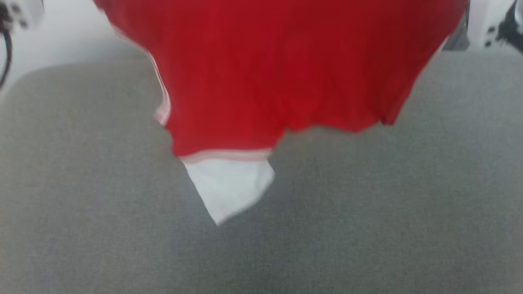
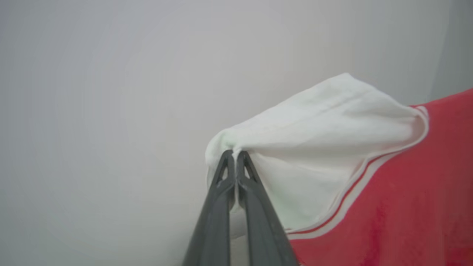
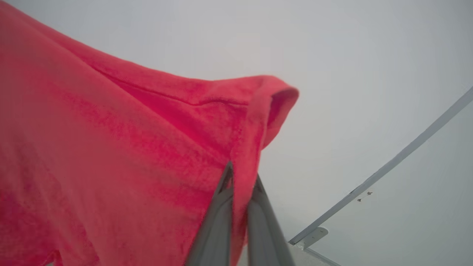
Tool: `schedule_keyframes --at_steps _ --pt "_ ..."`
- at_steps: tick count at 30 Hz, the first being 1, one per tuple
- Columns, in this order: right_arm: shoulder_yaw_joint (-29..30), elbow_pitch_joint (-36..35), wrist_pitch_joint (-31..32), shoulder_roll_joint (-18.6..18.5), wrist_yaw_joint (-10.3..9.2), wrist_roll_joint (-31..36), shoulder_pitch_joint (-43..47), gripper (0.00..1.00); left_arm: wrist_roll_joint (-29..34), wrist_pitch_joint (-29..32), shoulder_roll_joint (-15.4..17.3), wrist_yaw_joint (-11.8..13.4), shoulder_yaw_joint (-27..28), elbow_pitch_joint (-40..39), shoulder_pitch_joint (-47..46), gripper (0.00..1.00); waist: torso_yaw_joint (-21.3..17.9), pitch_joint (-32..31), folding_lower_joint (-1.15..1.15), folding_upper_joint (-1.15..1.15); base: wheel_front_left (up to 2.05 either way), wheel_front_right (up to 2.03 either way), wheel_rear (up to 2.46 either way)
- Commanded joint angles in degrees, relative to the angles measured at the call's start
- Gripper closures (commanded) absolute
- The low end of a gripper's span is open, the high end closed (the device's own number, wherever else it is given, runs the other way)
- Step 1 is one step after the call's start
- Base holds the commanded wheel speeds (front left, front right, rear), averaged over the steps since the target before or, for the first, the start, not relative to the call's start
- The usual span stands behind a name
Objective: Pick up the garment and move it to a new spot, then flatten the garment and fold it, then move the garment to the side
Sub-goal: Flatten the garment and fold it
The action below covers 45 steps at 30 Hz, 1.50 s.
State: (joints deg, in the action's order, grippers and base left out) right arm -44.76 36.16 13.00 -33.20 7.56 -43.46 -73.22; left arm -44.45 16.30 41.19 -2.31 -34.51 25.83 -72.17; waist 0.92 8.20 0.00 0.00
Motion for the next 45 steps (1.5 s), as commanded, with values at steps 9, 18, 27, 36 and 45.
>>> schedule_keyframes --at_steps 9,18,27,36,45 --pt "8.76 11.89 -14.69 5.09 -0.19 13.73 -9.99 1.0 8.8 -16.73 -4.55 0.42 1.21 12.15 -16.82 1.0 -0.26 12.93 0.0 0.0 0.0 0.0 0.0" --pt "18.21 22.22 -26.37 11.14 -0.19 32.37 -14.03 1.0 14.89 -31.27 -8.41 -0.29 1.66 18.78 -25.42 1.0 1.53 18.8 0.0 0.0 0.0 0.0 0.0" --pt "13.48 26.95 -22.02 15.5 -0.14 29.24 -1.69 1.0 8.65 -25.97 -11.54 -5.0 -7.28 21.75 -8.51 1.0 3.41 14.49 0.0 0.0 0.0 0.0 0.0" --pt "2.95 15.02 -14.7 9.48 -0.14 13.31 14.55 1.0 -9.55 -12.1 -1.78 -5.04 -18.19 2.69 13.53 1.0 4.16 8.14 0.0 0.0 0.0 0.0 0.0" --pt "-4.14 -3.79 -10.05 -2.22 -0.14 2.01 30.4 1.0 -19.07 -7.5 8.35 4.47 -19.83 -17.69 35.24 1.0 4.16 3.43 0.0 0.0 0.0 0.0 0.0"
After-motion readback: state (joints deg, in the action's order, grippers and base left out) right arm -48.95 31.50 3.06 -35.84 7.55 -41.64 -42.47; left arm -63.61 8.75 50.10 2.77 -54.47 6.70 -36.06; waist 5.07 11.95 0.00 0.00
